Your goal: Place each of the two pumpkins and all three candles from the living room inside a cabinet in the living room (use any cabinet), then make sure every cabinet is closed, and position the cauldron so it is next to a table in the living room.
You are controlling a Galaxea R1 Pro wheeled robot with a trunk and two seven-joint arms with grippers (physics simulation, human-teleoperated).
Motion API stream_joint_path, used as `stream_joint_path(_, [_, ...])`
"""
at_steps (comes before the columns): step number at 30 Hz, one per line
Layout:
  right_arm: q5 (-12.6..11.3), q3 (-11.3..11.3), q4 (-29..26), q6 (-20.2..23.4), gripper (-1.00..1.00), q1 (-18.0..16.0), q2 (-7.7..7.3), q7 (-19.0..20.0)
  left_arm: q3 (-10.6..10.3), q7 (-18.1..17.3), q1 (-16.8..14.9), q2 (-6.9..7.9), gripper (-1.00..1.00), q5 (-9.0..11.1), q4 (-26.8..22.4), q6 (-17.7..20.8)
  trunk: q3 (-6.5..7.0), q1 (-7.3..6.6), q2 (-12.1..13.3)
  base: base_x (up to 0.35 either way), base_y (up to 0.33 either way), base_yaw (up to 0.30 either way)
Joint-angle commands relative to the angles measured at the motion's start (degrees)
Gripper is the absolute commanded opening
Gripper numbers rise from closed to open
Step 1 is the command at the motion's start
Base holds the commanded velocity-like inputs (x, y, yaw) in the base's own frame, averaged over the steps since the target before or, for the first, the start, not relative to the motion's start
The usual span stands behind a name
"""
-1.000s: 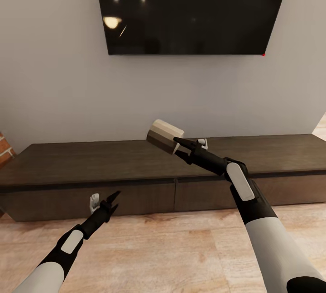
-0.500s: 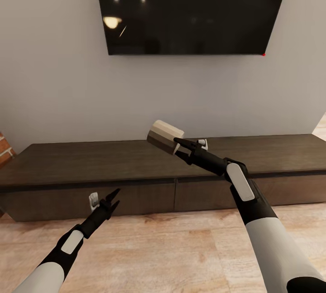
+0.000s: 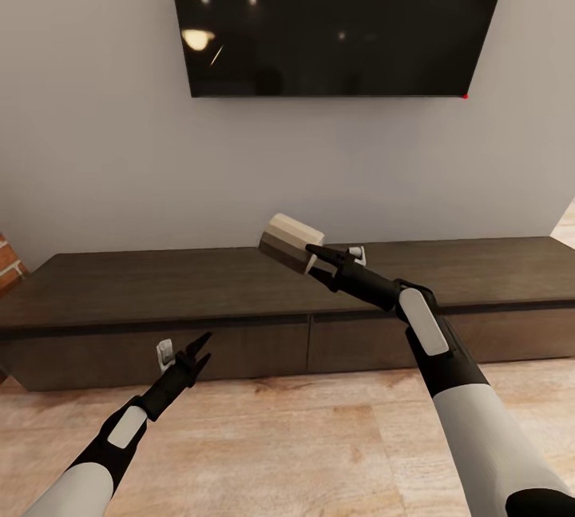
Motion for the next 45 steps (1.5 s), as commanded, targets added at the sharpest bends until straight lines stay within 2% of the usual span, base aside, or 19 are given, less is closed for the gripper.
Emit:
stream_joint_path(1, [-0.1,0.1,0.0,0.2,-1.00,0.0,-0.04,0.2,0.1,-0.5,0.0,0.03,1.00,0.2,0.0,0.5,-0.05,-0.01,0.0,0.000,0.000,0.000])
stream_joint_path(2, [-0.1,0.0,0.2,0.2,-1.00,0.0,-0.05,0.2,0.1,-2.0,0.0,0.41,1.00,0.2,0.0,0.5,-0.05,-0.01,0.0,0.000,0.000,0.000])
stream_joint_path(7, [-0.1,-0.1,1.7,0.2,-1.00,0.0,-0.19,0.1,0.1,-2.5,0.0,0.51,1.00,0.2,0.0,0.5,-0.05,-0.01,0.0,0.000,0.000,0.000])
stream_joint_path(45, [0.2,0.2,3.3,0.3,-1.00,0.2,-0.04,0.2,0.1,-2.5,0.0,0.52,1.00,0.2,0.0,0.4,-0.05,-0.01,0.0,0.000,0.000,0.000])
